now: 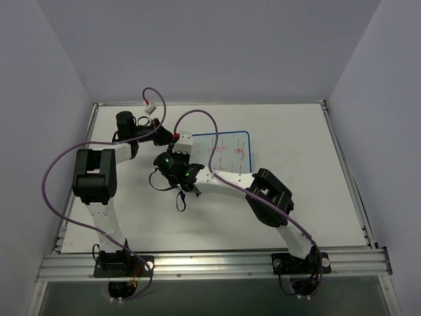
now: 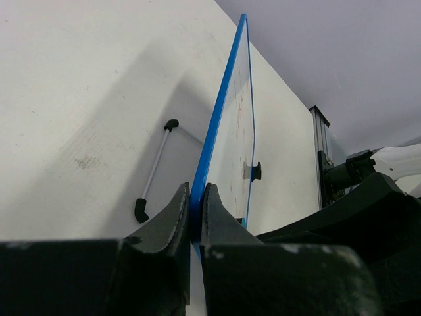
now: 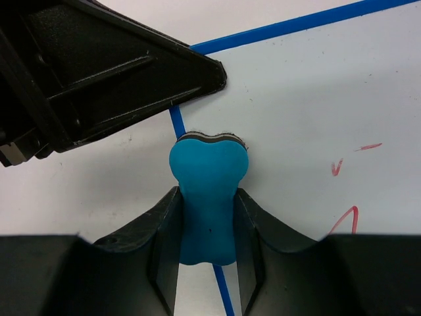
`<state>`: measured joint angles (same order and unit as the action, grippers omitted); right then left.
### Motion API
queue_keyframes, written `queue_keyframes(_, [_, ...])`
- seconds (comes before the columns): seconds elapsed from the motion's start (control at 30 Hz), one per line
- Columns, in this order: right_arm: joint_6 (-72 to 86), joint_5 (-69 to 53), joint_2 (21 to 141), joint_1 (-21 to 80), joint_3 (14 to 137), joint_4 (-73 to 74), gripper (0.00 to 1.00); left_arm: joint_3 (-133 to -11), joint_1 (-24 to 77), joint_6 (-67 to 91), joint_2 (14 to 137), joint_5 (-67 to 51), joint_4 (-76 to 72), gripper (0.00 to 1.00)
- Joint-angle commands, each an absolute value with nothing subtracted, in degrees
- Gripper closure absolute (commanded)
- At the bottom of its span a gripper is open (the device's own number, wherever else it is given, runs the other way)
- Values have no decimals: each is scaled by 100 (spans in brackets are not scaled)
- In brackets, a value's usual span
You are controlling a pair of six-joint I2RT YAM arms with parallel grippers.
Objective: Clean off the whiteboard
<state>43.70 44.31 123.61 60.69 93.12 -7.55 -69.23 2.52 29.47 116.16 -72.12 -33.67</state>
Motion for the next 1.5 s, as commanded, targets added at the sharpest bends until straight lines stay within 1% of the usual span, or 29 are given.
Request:
queue_keyframes(0.0, [4350,4350,12411,5582,9150,-361,100,-6847,422,2452,11479,-7260,-3586,98])
queue_keyframes(0.33, [4325,4772,11734,4896,7447,-351,100,-6882,404,2426,11514,-7277,-3542,98])
queue_keyframes(0.43, [4140,4746,11584,4668,7199,-474,100,-6917,404,2303,11496,-7260,-3367,98])
queue_keyframes(0.57, [3579,4132,11365,4395,6873,-1061,100,-6899,404,2259,11487,-7242,-3322,98])
queue_keyframes(0.73, [2805,3456,11540,4649,7417,-1283,100,-6917,404,2084,11479,-7225,-3130,98])
queue_keyframes(0.9, [2593,3278,11751,5202,8207,-1283,100,-7005,413,1679,11417,-7172,-2602,98])
queue_keyframes(1.0, [2619,3042,11795,5273,8411,-1274,100,-7049,422,1477,11356,-7146,-2347,98])
queue_keyframes(1.1, [2733,3006,11769,5133,8490,-1090,100,-7084,431,1249,11285,-7093,-2066,98])
queue_keyframes(1.2, [2873,3120,11681,4800,8236,-844,100,-7128,439,1055,11233,-7049,-1802,98])
queue_keyframes(1.3, [2944,3313,11383,4448,7587,-861,100,-7137,440,1028,11241,-7040,-1741,98])
queue_keyframes(1.33, [2944,3296,11199,4247,7150,-1044,100,-7145,448,950,11224,-7005,-1671,98])
queue_keyframes(1.47, [2988,3103,10829,3755,6244,-1414,100,-7163,448,774,11162,-6935,-1459,98])
